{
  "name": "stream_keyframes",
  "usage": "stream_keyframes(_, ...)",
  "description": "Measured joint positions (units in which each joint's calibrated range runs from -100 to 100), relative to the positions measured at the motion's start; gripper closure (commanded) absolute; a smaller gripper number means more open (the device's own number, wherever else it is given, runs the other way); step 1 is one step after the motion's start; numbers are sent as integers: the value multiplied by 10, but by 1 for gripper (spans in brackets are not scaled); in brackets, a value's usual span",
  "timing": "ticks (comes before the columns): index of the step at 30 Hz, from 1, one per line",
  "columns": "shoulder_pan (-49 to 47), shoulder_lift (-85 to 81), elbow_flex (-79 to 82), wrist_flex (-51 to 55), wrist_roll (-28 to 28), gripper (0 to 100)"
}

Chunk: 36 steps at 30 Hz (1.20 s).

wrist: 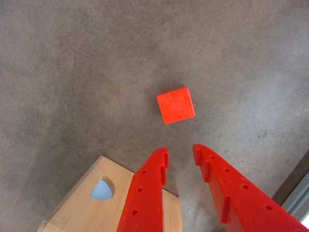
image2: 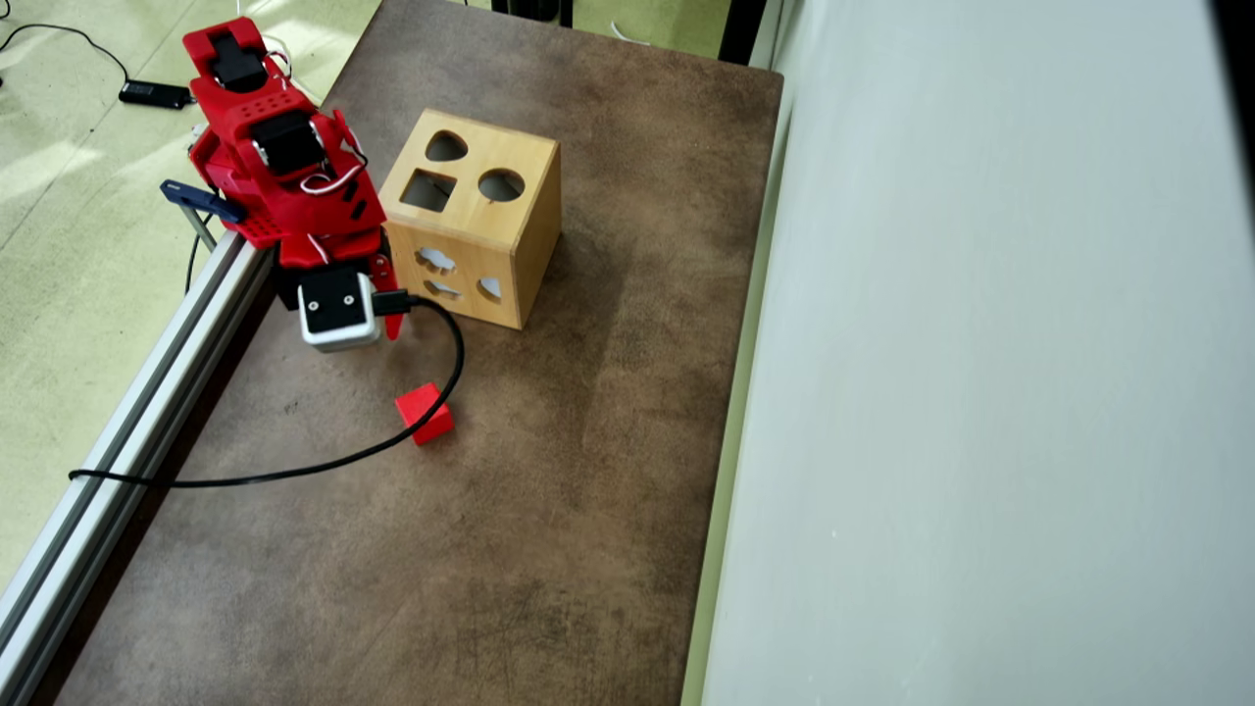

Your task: Pick and place the red cube on the square hole

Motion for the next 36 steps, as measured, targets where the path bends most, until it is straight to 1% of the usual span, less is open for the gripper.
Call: stream_keyframes(36,0,86,-1,-6,0,90)
